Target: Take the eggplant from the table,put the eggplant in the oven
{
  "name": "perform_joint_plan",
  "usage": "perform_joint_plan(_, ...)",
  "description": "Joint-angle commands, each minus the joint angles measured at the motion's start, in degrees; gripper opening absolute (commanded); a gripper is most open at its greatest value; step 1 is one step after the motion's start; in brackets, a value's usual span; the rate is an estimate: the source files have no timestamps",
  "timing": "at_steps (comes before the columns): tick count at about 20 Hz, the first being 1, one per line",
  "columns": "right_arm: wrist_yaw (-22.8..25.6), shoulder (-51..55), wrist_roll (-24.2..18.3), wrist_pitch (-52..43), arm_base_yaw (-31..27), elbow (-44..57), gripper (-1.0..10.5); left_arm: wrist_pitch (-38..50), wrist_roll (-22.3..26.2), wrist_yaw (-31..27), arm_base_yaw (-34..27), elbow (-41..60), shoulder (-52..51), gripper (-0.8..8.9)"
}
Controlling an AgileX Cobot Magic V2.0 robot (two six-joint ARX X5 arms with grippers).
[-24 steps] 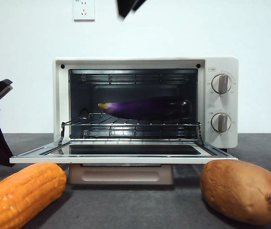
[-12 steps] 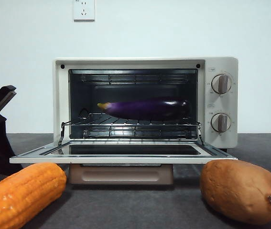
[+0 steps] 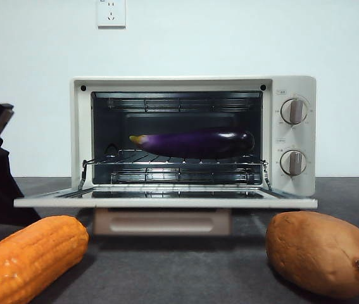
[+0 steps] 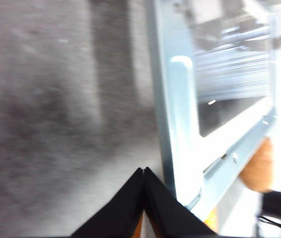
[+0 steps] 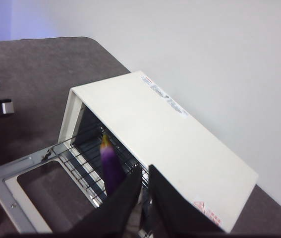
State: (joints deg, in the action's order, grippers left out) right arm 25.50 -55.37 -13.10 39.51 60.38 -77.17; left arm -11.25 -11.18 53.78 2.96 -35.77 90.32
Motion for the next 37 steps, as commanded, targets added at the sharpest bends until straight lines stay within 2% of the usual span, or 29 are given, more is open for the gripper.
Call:
perform_joint_plan(1,-0.09,0.57,2.51,1.92,0.76,-1.22,0.0,1.51,1.66,5.2,0.63,-0.52,0.83,0.04)
perform_joint_plan(5,-1.25,1.27,6.08,8.37,0.79,-1.22,0.0,3.74,1.27,7.32,0.35,-1.11,0.83,0.04)
perform_joint_plan(9,-7.39,1.22,11.26,18.03,0.79,-1.11,0.0,3.56,1.09,7.8,-0.39,-3.89,0.83,0.04)
perform_joint_plan(15,-17.07,1.14,13.53,24.26,0.79,2.14,0.0,3.61,-0.52,7.76,-1.14,-11.74,0.83,0.04)
perform_joint_plan(18,-19.56,1.18,14.53,23.96,0.76,5.77,0.0,3.56,-2.12,7.76,-1.14,-16.76,0.83,0.04)
perform_joint_plan(22,-18.47,1.22,14.6,23.23,0.5,11.32,0.0,3.1,-5.11,7.76,-1.14,-22.99,0.83,0.04)
perform_joint_plan(25,-14.99,1.22,14.53,21.44,0.5,16.02,0.0,1.79,-5.81,6.82,-1.14,-26.45,0.24,0.04)
perform_joint_plan(31,-5.2,1.18,14.6,15.58,-1.18,25.22,0.0,-0.44,-3.8,-5.95,-0.98,-27.5,-6.32,0.04)
perform_joint_plan(33,-2.99,1.2,14.69,12.48,-3.89,27.5,0.0,-3.93,-1.11,-9.66,-0.55,-27.5,-9.6,0.04)
perform_joint_plan(35,-3.02,1.27,14.75,9.09,-7.39,29.22,0.0,-8.68,2.49,-14.05,0.37,-27.5,-13.31,0.04)
perform_joint_plan(37,-3.37,1.29,15.85,4.24,-13.27,31.28,0.0,-16.0,7.5,-22.75,2.8,-27.47,-19.39,0.04)
